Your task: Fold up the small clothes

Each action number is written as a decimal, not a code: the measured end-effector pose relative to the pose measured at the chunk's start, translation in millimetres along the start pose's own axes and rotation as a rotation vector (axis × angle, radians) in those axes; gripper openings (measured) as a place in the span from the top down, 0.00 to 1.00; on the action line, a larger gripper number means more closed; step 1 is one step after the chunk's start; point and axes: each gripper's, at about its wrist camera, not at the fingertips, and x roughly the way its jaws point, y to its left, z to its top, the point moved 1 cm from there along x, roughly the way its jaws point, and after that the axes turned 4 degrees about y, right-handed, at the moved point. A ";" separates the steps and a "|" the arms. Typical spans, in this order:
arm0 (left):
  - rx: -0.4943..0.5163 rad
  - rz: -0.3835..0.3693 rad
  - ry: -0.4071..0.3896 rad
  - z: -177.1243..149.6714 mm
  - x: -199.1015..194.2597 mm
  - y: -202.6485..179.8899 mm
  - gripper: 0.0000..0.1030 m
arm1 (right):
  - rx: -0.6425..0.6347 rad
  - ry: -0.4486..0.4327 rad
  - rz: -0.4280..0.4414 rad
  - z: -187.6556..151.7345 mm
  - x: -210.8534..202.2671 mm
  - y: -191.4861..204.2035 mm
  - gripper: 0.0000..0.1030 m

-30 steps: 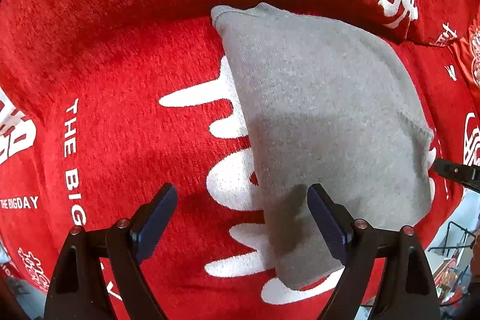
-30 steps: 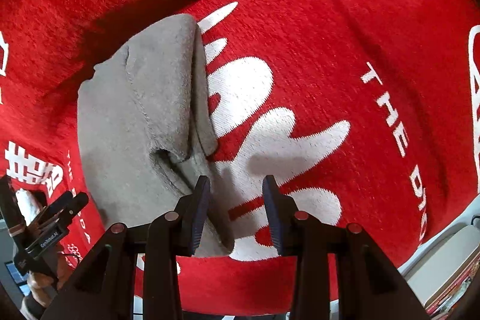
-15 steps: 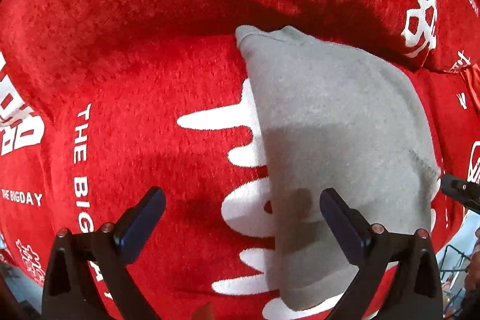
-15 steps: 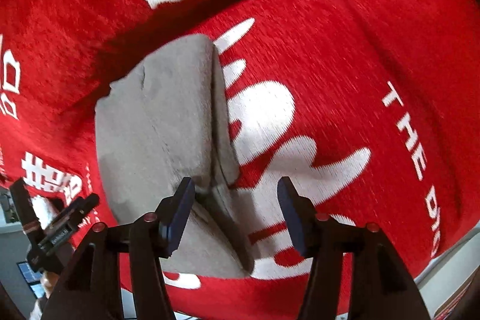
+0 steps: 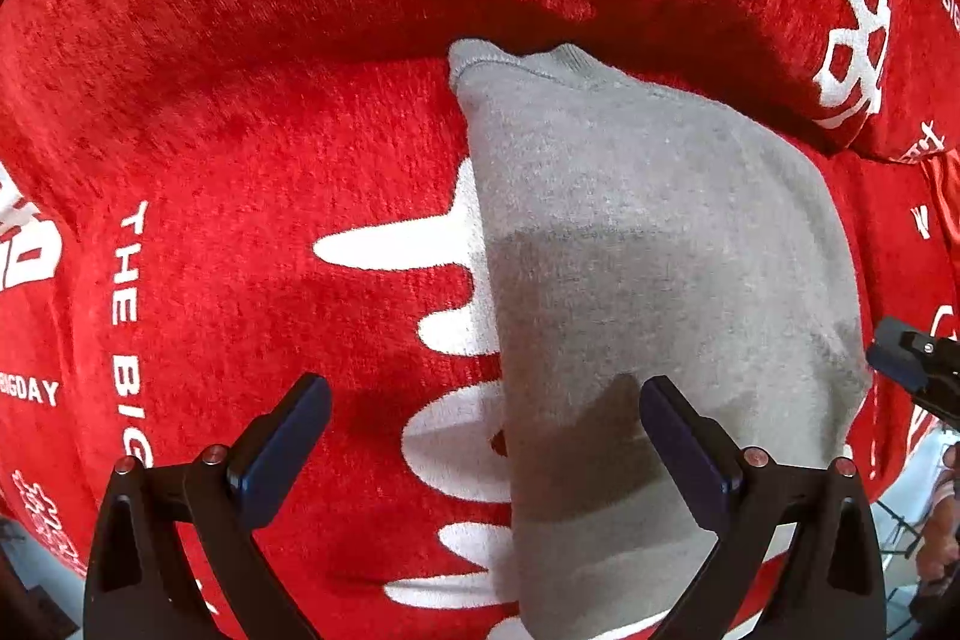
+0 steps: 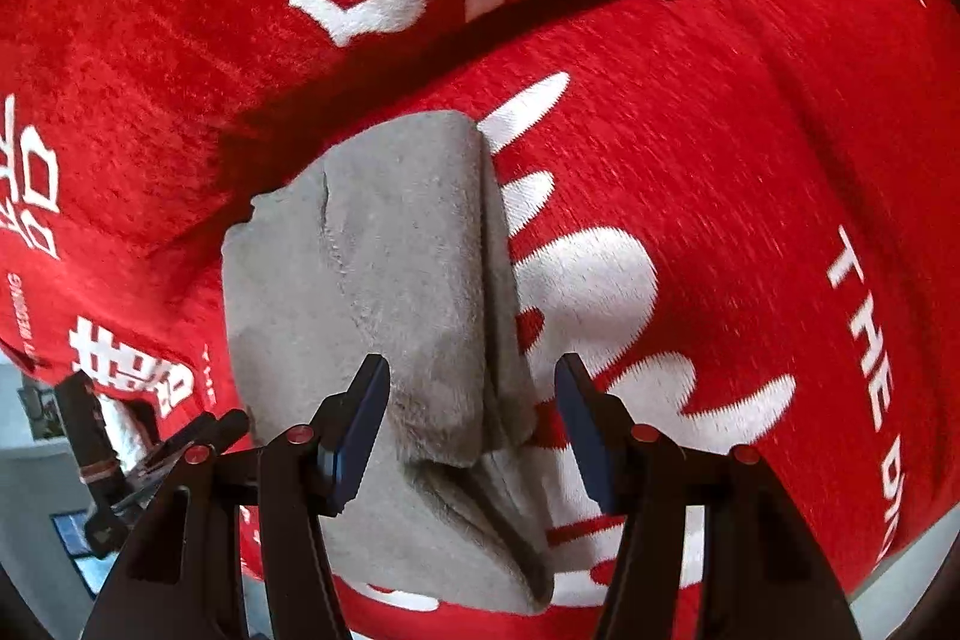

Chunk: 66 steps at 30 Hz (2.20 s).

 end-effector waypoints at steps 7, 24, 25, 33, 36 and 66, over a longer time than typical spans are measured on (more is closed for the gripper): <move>-0.034 -0.029 0.008 6.7 2.8 3.6 0.00 | -0.036 0.056 -0.034 6.0 20.5 -1.6 0.87; -0.028 -0.198 0.089 18.1 25.3 16.3 0.00 | 0.121 0.098 0.247 11.9 6.9 -57.6 0.41; -0.027 -0.231 0.097 20.4 28.4 18.6 0.00 | 0.122 0.122 0.270 13.1 13.3 -59.7 0.41; -0.034 -0.435 0.175 32.5 65.6 16.4 0.00 | 0.041 0.238 0.421 20.9 44.5 -55.2 0.41; 0.021 -0.428 0.157 36.1 68.4 -1.6 0.00 | -0.009 0.251 0.434 27.8 50.6 -41.3 0.39; 0.040 -0.460 0.013 -12.4 -27.5 41.2 0.49 | 0.069 0.307 0.642 -53.2 51.2 81.4 0.71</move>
